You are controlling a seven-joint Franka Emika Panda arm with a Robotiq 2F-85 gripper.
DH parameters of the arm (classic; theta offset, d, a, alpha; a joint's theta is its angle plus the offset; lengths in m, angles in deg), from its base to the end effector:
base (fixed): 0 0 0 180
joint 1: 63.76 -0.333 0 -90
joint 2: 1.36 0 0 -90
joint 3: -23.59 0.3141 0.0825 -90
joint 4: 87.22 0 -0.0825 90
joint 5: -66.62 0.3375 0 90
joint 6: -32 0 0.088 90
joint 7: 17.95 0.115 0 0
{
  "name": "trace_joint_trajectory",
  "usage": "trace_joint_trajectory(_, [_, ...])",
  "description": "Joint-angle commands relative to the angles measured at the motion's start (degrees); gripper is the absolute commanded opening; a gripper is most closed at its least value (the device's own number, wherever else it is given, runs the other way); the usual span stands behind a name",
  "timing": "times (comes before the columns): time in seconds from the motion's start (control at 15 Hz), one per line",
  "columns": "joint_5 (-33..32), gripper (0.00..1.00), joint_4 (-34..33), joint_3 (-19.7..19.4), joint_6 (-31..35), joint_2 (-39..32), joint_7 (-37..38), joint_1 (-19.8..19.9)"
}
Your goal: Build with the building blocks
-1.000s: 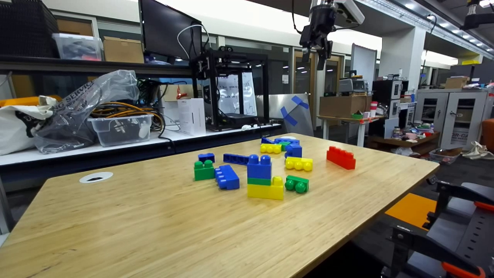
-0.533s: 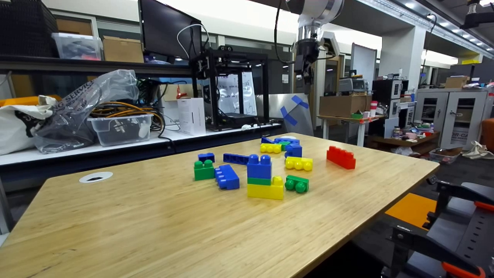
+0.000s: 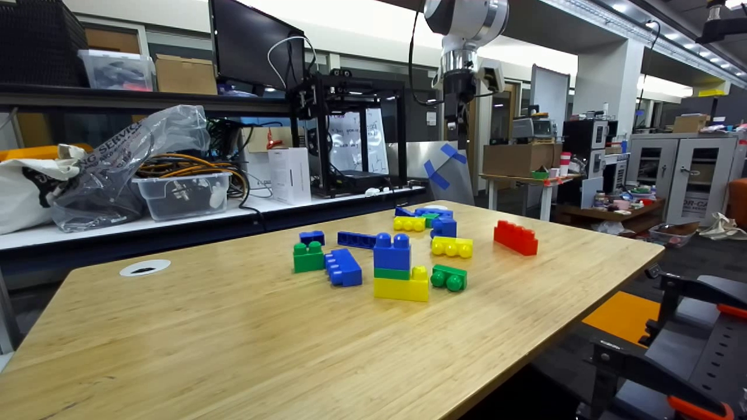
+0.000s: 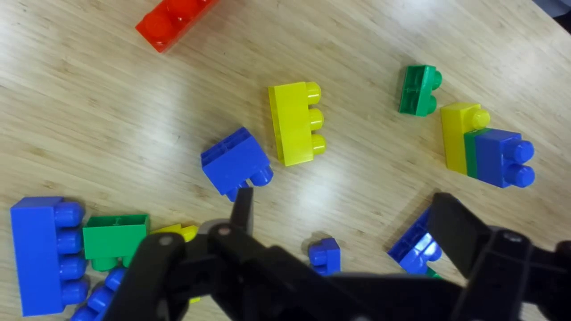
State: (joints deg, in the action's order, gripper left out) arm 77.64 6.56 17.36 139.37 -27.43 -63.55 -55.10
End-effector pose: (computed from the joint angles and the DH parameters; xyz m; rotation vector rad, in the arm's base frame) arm 0.5932 -0.1333 0.3531 -2.8400 -0.6718 0.1759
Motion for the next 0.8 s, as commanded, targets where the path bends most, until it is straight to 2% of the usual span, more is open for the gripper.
trace_joint_trajectory(0.0, [-0.9,1.0,-0.1,2.0,0.0,0.1,0.6,1.7])
trace_joint_trajectory(0.13, [-1.4,1.0,-0.9,2.0,-0.4,-0.6,0.6,1.6])
trace_joint_trajectory(0.27, [-4.9,1.0,-5.5,2.1,-0.5,-4.3,0.6,0.7])
trace_joint_trajectory(0.73, [-15.1,1.0,-25.6,5.7,-2.3,-24.4,-1.1,-1.4])
